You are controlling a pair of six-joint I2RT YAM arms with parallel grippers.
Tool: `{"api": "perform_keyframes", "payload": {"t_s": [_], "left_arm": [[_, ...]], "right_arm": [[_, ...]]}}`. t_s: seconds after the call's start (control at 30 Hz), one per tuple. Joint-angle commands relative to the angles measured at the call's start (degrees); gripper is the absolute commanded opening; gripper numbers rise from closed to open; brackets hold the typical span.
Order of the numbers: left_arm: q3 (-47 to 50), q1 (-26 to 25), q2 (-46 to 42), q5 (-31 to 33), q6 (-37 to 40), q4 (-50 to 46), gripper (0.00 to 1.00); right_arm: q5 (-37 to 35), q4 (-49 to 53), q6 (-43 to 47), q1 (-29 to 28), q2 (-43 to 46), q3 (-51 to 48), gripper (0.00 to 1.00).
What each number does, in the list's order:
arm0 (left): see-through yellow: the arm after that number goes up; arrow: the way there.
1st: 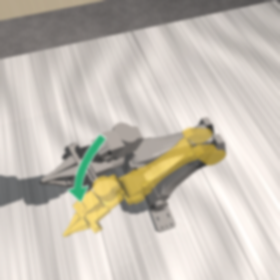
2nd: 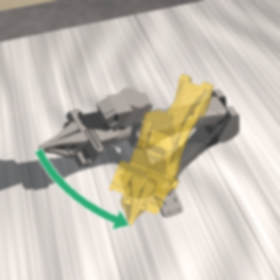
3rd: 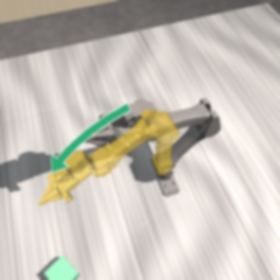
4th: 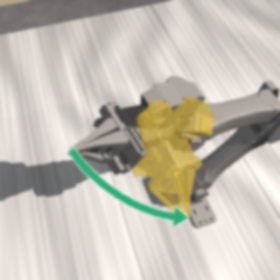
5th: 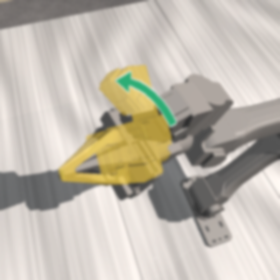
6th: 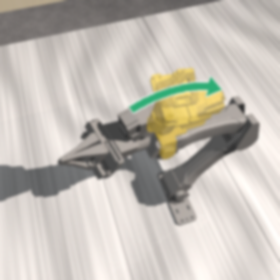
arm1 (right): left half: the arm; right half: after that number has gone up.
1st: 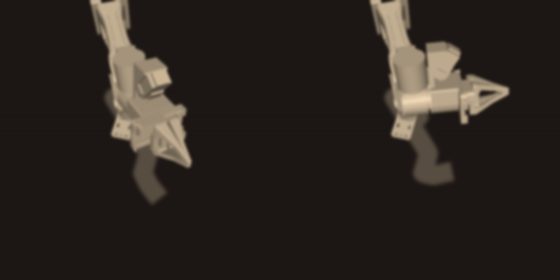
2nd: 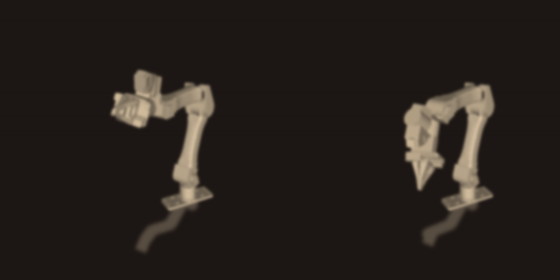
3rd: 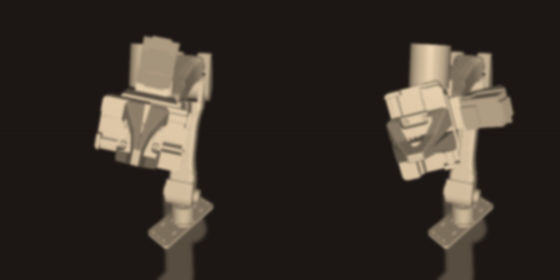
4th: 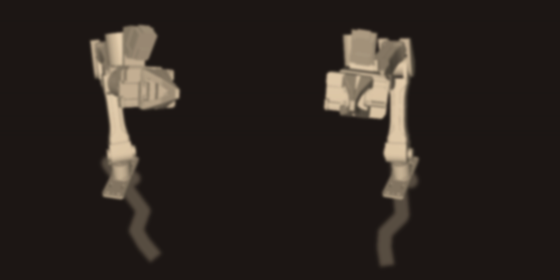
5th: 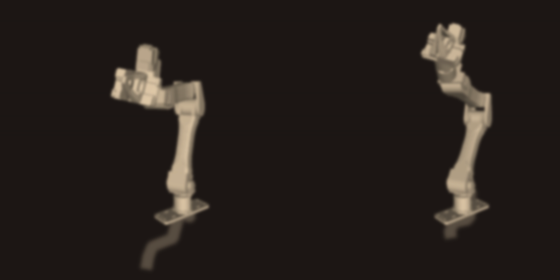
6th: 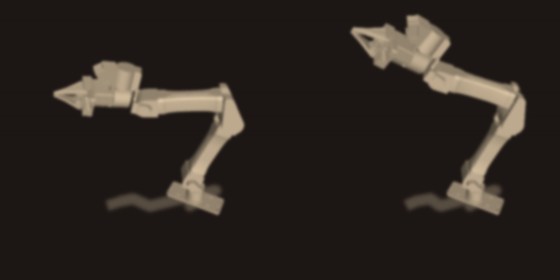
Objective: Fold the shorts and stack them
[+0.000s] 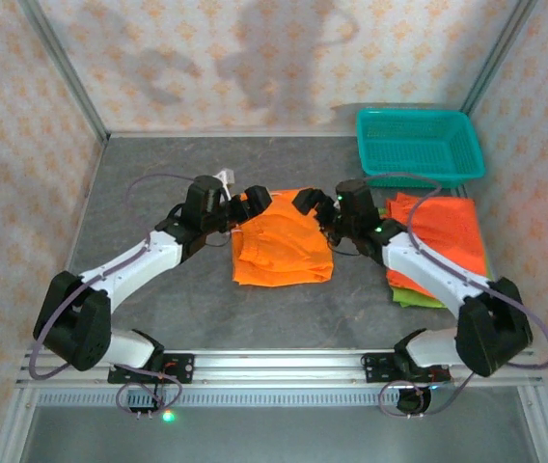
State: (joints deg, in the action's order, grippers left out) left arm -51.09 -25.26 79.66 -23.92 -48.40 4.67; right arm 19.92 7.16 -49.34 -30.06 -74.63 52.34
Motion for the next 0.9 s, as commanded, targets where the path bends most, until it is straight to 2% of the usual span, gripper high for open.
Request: {"api": "perform_keyframes", "payload": {"t_s": [0.0, 0.17, 0.27, 0.4, 0.57, 0.67, 0.87], "left_arm": [[4.08, -0.09, 1.46, -0.46, -1.01, -3.91, 0.92], [7.03, -0.81, 6.87, -2.74, -1.23, -0.19, 0.92], [10.38, -1.02, 10.03, -1.89, -1.87, 2.85, 0.91], [14.20, -0.99, 11.10, 1.15, -0.15, 2.45, 0.91], [14.65, -1.02, 10.56, 1.78, 1.32, 0.78, 0.90], [12.35, -1.02, 6.72, 2.75, 3.25, -3.27, 0.90], [4.43, -1.08, -2.97, 3.15, 8.71, -12.57, 0.92]], "right_arm": [[-11.86, 9.08, 6.82, 0.38, 3.38, -0.69, 1.00], [-20.64, 12.32, 11.05, 0.77, 6.50, -1.69, 1.00], [-24.24, 14.18, 13.19, 2.06, 8.75, -2.99, 1.00], [-23.06, 15.58, 14.42, 5.36, 9.84, -4.50, 1.00], [-20.18, 16.26, 15.97, 8.03, 8.94, -5.17, 1.00], [-18.80, 15.95, 19.09, 8.35, 8.11, -4.83, 1.00], [-16.33, 17.04, 31.43, 8.33, 7.13, -1.82, 1.00]]}}
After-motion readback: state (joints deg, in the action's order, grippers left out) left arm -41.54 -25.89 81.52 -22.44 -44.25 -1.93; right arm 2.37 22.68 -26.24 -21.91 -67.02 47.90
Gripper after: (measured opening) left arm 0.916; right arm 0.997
